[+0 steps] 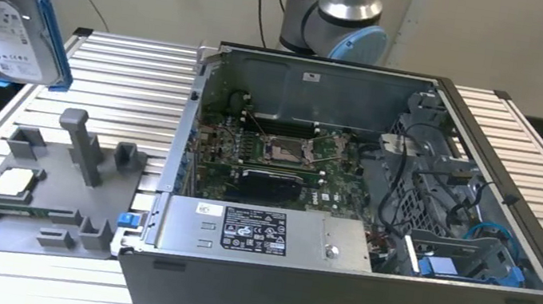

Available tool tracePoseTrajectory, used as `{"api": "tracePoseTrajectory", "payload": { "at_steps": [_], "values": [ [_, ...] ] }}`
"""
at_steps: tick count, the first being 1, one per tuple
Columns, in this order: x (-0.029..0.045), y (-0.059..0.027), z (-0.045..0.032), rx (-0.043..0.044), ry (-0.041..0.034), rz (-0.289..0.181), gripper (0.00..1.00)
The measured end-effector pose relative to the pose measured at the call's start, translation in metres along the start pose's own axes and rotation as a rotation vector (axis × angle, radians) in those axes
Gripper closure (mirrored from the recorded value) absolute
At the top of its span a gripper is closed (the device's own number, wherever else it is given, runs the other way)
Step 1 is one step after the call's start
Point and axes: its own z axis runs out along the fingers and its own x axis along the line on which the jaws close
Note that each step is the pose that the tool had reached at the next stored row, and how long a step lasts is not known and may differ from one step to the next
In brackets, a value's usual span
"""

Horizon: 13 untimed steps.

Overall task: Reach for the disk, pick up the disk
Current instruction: 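Pick up the disk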

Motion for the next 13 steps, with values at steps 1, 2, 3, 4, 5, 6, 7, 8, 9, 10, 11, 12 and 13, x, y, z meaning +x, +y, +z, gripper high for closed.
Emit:
{"api": "tracePoseTrajectory", "payload": {
  "at_steps": [1, 2, 3, 4, 5, 6, 7, 8, 9, 10, 11, 12, 13],
  "values": [
    [0.0, 0.0, -0.002, -0.0001, 0.0, 0.0, 1.0],
    [0.0, 0.0, -0.0039, 0.0, 0.0, 0.0, 1.0],
    [0.0, 0.0001, -0.0058, 0.0, 0.0, 0.0, 1.0],
    [0.0, 0.0001, -0.0079, -0.0001, 0.0, 0.0, 1.0],
    [0.0, 0.0001, -0.0095, 0.0001, 0.0, 0.0, 1.0],
    [0.0, 0.0001, -0.0114, 0.0, 0.0, 0.0, 1.0],
    [-0.0001, 0.0001, -0.0132, 0.0, 0.0, 0.0, 1.0],
    [-0.0001, 0.0001, -0.015, 0.0, 0.0, 0.0, 1.0],
    [-0.0001, 0.0002, -0.0167, 0.0, 0.0, 0.0, 1.0],
    [-0.0001, 0.0002, -0.0184, 0.0, 0.0, 0.0, 1.0],
    [-0.0001, 0.0002, -0.0202, -0.0001, 0.0, 0.0, 1.0],
    [-0.0001, 0.0002, -0.0221, 0.0, 0.0, 0.0, 1.0],
    [-0.0001, 0.0002, -0.024, 0.0, 0.0, 0.0, 1.0]
  ]
}}
